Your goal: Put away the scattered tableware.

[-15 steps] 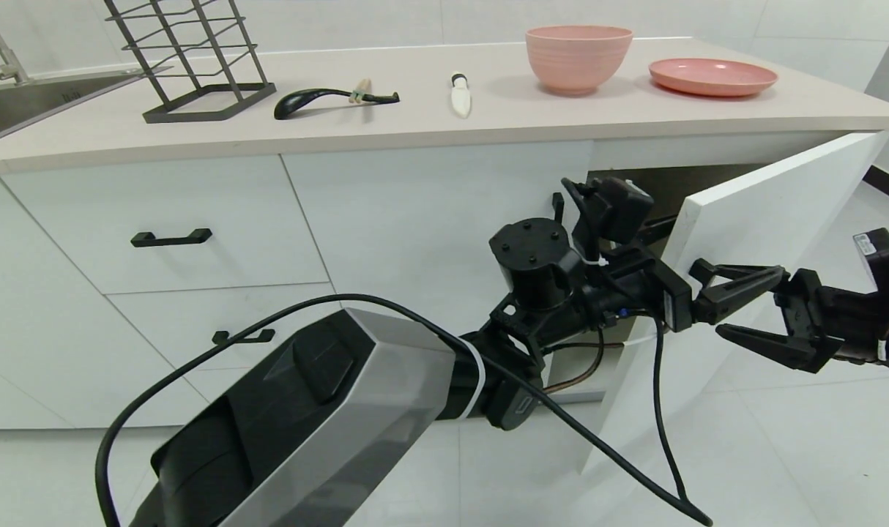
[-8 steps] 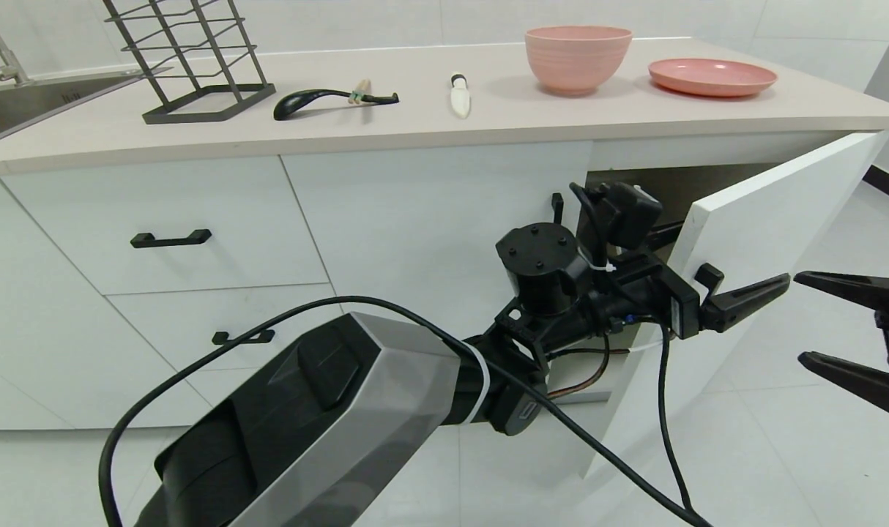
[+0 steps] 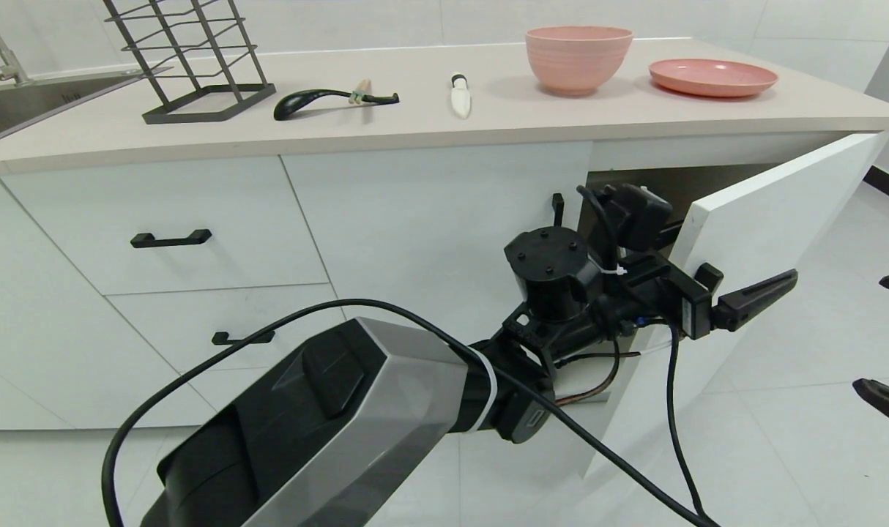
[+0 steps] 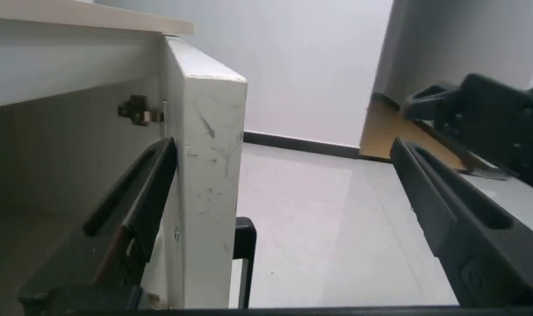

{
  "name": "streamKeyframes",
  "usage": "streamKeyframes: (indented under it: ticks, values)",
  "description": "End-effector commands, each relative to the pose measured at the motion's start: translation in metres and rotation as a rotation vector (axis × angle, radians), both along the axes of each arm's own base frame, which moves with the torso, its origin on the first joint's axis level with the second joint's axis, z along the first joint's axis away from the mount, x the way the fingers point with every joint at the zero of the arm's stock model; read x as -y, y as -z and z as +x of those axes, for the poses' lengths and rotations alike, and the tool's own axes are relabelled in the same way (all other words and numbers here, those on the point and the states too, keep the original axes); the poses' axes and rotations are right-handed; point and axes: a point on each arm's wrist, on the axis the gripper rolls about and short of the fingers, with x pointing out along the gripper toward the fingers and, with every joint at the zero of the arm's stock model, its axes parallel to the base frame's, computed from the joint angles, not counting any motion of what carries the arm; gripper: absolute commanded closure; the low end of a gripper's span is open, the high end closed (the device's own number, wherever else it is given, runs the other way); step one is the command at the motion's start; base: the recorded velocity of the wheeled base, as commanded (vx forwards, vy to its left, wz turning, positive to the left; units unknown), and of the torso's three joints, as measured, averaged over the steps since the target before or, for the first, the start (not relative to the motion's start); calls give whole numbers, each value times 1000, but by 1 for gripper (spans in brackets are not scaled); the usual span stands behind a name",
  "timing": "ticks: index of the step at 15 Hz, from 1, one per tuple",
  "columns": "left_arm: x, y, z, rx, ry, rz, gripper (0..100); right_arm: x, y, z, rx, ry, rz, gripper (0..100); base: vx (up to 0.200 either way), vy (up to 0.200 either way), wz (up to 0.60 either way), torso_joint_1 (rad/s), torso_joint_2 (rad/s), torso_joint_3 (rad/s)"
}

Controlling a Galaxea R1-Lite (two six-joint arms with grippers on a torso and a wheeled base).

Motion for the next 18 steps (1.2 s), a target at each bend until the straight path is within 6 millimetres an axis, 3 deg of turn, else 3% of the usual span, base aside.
streamKeyframes:
  ticks: [1, 4, 7, 18]
  values:
    - [5, -2, -7, -6, -26, -15, 0, 1, -8, -25, 103, 196, 27, 0, 0, 0, 0, 0, 0, 0]
    - [6, 3, -9, -22, -37, -2, 0, 0, -8, -40, 136, 267, 31, 0, 0, 0, 0, 0, 0, 0]
    - [11, 11, -25, -29, -5, 8, 0, -2, -21, -48, 204, 282, 14, 0, 0, 0, 0, 0, 0, 0]
    - [34, 29, -61, -49, 77, 43, 0, -5, -43, -60, 342, 343, -19, 0, 0, 0, 0, 0, 0, 0]
